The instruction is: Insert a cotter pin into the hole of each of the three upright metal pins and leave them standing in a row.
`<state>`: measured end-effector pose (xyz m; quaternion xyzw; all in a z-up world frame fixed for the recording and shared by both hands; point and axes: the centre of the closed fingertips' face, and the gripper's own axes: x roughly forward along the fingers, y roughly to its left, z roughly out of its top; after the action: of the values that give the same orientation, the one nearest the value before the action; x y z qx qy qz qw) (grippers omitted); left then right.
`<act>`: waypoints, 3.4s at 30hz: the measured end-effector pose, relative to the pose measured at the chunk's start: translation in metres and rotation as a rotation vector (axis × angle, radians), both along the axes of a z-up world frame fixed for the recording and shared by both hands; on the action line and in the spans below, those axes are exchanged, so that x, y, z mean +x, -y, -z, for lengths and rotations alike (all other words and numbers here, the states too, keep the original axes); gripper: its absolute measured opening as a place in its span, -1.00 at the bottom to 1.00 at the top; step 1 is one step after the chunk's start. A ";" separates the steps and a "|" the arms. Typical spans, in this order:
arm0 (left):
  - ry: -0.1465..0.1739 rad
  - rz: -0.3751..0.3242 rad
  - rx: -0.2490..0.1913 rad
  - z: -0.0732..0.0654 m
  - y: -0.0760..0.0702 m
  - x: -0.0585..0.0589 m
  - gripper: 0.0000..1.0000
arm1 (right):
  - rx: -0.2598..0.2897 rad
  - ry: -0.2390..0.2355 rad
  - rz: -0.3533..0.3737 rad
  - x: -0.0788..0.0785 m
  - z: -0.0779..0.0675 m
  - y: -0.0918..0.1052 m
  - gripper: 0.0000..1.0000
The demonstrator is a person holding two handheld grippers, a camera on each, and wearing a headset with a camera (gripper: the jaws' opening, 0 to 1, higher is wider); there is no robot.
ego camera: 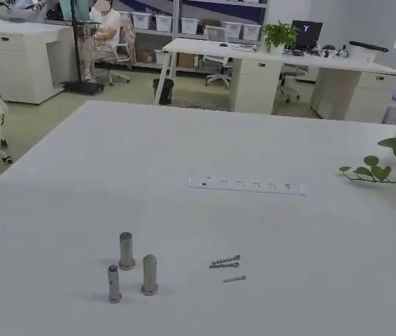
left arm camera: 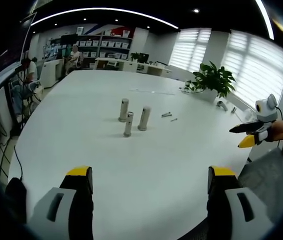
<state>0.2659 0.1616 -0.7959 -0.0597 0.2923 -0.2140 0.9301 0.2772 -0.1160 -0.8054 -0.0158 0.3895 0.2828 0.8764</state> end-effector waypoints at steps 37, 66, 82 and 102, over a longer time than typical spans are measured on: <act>0.073 -0.008 -0.062 0.005 -0.002 0.089 0.18 | 0.010 -0.019 0.022 -0.005 0.003 -0.001 0.95; 0.092 0.020 0.110 0.037 0.007 0.137 -0.66 | 0.005 -0.030 0.048 -0.008 0.007 0.005 0.94; 0.078 0.022 0.099 0.045 0.011 0.145 -0.82 | 0.000 -0.035 0.043 -0.009 0.007 0.010 0.93; 0.081 0.080 0.169 0.045 0.007 0.145 -0.86 | 0.005 -0.035 0.020 -0.011 0.009 0.003 0.92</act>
<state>0.4109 0.1544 -0.8405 0.0391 0.2738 -0.2278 0.9336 0.2662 -0.1194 -0.8140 -0.0048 0.4042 0.2753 0.8723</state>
